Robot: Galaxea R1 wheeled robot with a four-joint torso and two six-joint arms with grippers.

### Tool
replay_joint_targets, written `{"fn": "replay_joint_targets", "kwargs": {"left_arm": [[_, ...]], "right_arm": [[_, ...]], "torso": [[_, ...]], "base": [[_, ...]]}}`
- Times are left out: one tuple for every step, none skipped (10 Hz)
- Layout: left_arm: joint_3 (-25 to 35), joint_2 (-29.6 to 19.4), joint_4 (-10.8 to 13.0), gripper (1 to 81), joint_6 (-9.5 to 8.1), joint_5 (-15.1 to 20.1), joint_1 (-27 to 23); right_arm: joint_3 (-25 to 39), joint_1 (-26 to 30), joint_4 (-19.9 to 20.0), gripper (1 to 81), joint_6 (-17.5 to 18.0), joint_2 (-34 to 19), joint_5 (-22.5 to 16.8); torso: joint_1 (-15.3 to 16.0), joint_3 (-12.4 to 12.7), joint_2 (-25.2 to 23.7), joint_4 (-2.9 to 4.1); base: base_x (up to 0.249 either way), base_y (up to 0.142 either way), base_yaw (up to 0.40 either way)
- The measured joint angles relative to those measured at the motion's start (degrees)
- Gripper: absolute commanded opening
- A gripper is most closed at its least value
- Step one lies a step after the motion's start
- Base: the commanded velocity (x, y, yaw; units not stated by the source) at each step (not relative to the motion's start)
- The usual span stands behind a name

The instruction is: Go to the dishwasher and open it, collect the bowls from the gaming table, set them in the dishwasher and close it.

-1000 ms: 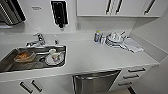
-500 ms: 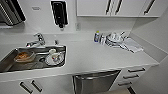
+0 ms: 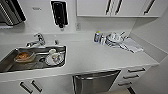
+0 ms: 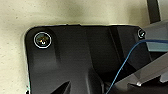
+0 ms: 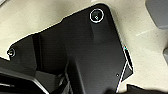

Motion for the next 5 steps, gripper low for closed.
{"fn": "replay_joint_targets", "kwargs": {"left_arm": [[-0.05,0.17,0.00,81.1,-0.02,0.96,0.00],[-0.05,0.59,0.00,81.1,-0.02,3.88,-0.26],[-0.05,0.87,0.00,81.1,-0.02,5.97,-0.63],[-0.07,1.05,0.00,81.1,0.00,6.42,-0.87],[-0.07,1.13,0.00,81.1,-0.02,6.47,-0.94]], "right_arm": [[-1.60,-1.44,-1.22,81.1,-0.02,2.29,0.16],[-2.46,-2.93,-2.28,81.1,-0.06,4.08,0.46],[-2.82,-3.67,-2.86,81.1,-0.06,4.78,0.57],[-3.72,-3.97,-3.41,81.1,-0.06,5.13,0.57],[-5.18,-3.89,-3.72,81.1,-0.06,5.44,0.57]], "torso": [[0.00,0.00,0.00,0.00],[0.00,0.00,0.00,0.00],[0.00,0.02,0.00,0.00],[0.00,0.02,0.00,0.00],[0.00,0.02,0.00,0.00]], "base": [[0.000,0.000,0.000],[0.000,0.000,0.000],[0.000,0.000,0.000],[0.000,0.000,0.000],[0.000,0.000,0.000]]}}
